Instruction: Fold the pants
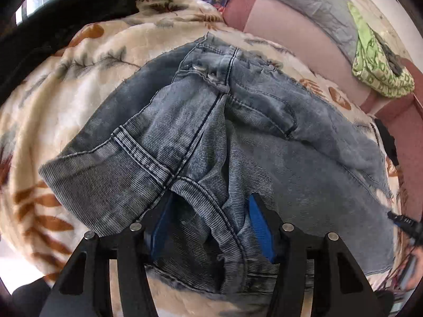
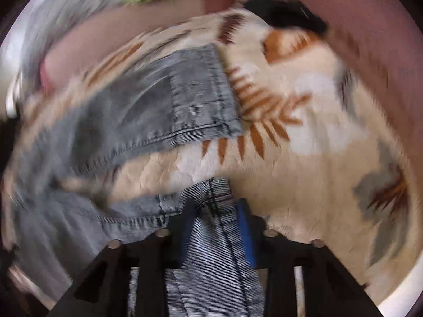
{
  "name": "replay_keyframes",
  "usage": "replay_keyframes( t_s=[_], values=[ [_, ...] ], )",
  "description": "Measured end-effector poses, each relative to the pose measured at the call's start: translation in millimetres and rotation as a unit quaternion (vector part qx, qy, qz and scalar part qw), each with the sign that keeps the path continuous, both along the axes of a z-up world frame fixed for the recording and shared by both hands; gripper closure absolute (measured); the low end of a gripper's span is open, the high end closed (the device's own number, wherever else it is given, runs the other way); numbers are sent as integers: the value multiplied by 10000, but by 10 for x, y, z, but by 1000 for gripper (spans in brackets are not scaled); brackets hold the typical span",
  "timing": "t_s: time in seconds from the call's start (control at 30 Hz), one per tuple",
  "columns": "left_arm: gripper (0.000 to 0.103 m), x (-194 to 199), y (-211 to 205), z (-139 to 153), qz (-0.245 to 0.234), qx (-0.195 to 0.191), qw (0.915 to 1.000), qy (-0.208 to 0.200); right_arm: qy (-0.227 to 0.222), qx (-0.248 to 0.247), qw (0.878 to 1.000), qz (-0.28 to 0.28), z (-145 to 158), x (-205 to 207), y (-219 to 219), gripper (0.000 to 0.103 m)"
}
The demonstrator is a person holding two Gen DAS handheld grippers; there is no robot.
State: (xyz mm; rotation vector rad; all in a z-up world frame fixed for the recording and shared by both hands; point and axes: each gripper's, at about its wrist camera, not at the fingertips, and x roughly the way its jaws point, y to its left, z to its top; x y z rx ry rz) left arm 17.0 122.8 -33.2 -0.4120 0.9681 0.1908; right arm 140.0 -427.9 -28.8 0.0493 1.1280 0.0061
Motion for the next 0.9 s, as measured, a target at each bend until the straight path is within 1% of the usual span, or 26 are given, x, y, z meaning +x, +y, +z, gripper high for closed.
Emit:
replay_keyframes(
  t_s=[0.03,0.1,0.17,0.2,0.23,0.27,0.3,0.33,0.37,0.4,0.47,0.53,0.57,0.6,0.63,0.67,0.7,0.73,0.77,0.8,0.87,0.9],
  values=[
    [44,-19,-48,14,-98,189,9998,-63,-106,-342,9993,108,64,-27,65,80],
    [44,-14,-134,11,-220,493,9985,-31,-441,-996,9937,259,195,-74,201,80],
    [42,-19,-144,-3,-214,526,9984,-58,-542,-1136,9919,194,204,-64,221,80],
    [41,-27,-144,-8,-207,527,9984,-83,-419,-1290,9906,174,88,-17,231,80],
    [39,-31,-149,-16,-210,540,9983,-101,-172,-1436,9892,249,-53,30,234,79],
    [38,-23,-162,-19,-220,559,9981,-109,-140,-1510,9880,290,-149,44,239,79],
    [37,-24,-180,-19,-255,611,9977,-110,-381,-1633,9854,284,-109,-13,262,76],
    [36,-33,-204,-22,-289,651,9974,-110,-399,-1594,9861,244,-51,-54,256,75],
    [36,-43,-208,-33,-311,668,9972,-126,-413,-1232,9914,163,55,-127,200,65],
    [36,-64,-206,-38,-325,662,9972,-155,-462,-996,9939,118,133,-198,166,56],
    [36,-36,-204,-17,-319,659,9972,-163,-669,-436,9968,33,401,-452,86,56],
    [34,-31,-210,-22,-300,659,9972,-171,-736,61,9972,90,547,-587,115,52],
    [33,-34,-217,-24,-300,659,9972,-184,-704,340,9969,124,576,-632,132,44],
    [32,-36,-227,-28,-303,667,9971,-195,-535,705,9958,220,570,-735,132,40],
    [31,-37,-235,-27,-310,683,9970,-196,-350,897,9950,264,506,-785,121,39],
    [30,-36,-244,-28,-323,699,9968,-193,-133,982,9947,265,400,-787,93,39],
    [30,-38,-251,-28,-332,709,9967,-193,392,910,9949,213,135,-765,49,39],
    [30,-37,-248,-29,-332,699,9968,-192,782,875,9930,157,-63,-737,5,38],
    [30,-37,-244,-29,-334,684,9969,-192,796,1002,9917,148,-158,-737,-52,39],
    [30,-40,-241,-26,-345,676,9969,-194,676,1097,9916,68,-81,-767,-75,40],
    [30,-54,-231,-25,-373,643,9970,-214,502,1097,9927,-1,98,-820,-56,40],
    [30,-57,-229,-24,-370,634,9971,-223,269,1114,9934,50,207,-864,-38,40]
  ],
)
